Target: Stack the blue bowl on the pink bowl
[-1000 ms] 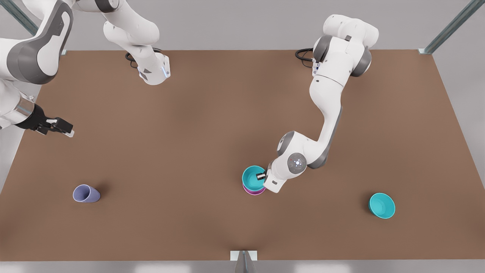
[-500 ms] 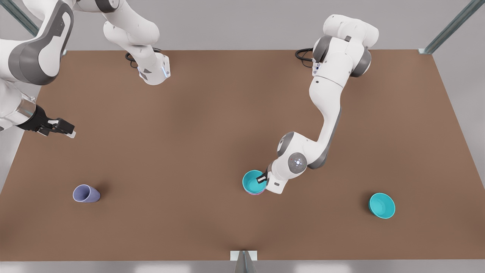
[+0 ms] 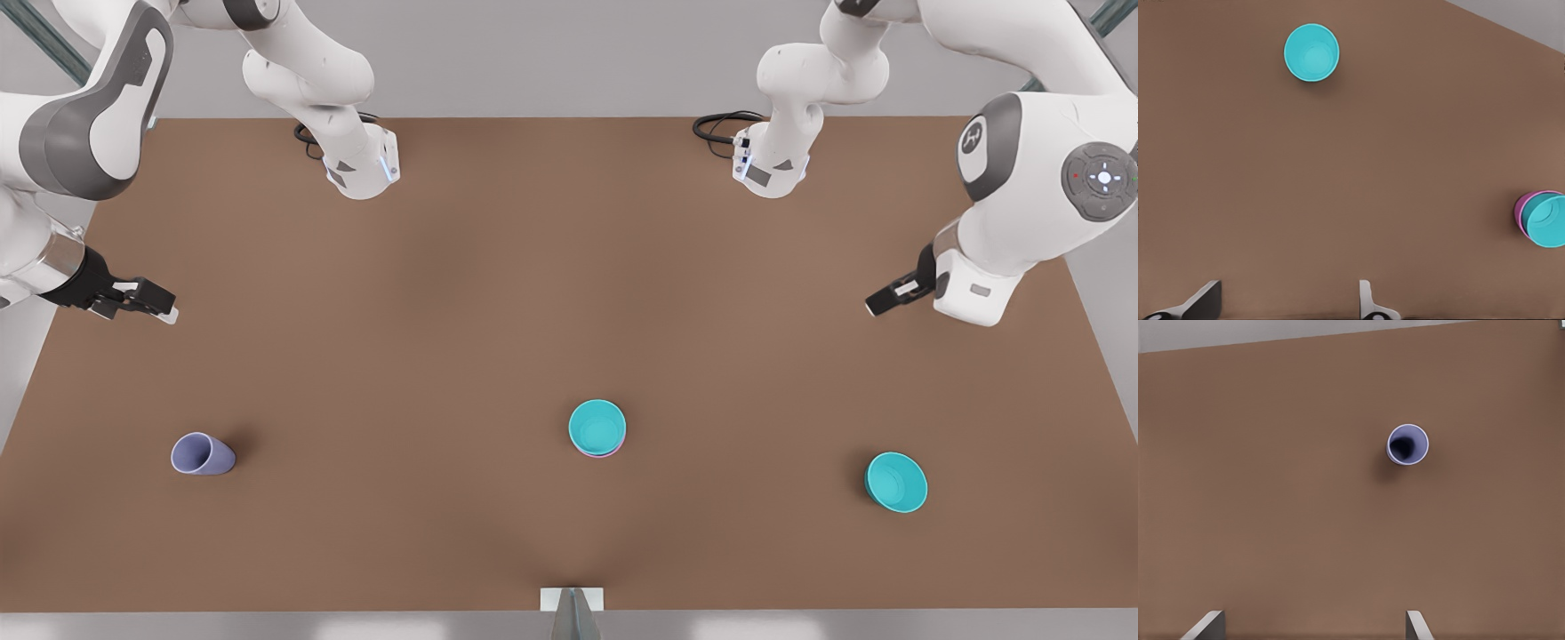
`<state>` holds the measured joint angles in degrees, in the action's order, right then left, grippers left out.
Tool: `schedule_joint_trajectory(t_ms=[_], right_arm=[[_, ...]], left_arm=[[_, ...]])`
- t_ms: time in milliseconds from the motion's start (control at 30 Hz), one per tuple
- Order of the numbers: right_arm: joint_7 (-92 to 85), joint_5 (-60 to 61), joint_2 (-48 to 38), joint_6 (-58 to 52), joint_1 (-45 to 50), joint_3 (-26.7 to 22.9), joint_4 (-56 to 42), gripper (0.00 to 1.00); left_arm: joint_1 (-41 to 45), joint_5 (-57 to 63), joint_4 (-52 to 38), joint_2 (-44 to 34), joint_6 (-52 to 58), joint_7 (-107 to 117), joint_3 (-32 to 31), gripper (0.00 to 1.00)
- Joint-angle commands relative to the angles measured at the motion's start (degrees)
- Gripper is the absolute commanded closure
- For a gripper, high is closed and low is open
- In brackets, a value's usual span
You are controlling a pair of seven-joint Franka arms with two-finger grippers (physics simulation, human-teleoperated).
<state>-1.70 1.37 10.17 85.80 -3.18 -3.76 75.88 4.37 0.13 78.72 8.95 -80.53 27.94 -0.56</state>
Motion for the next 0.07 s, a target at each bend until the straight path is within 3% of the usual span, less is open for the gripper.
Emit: schedule_joint_trajectory(t_ms=[0,33], right_arm=[[-0.1,0.0,-0.1,0.0,0.0,0.0,0.0,0.0],[-0.1,0.0,-0.1,0.0,0.0,0.0,0.0,0.0]], left_arm=[[-0.5,0.1,0.0,0.0,2.1,-24.3,-0.5,0.0],[-0.5,-0.1,0.0,-0.1,2.2,-24.3,-0.5,0.0]])
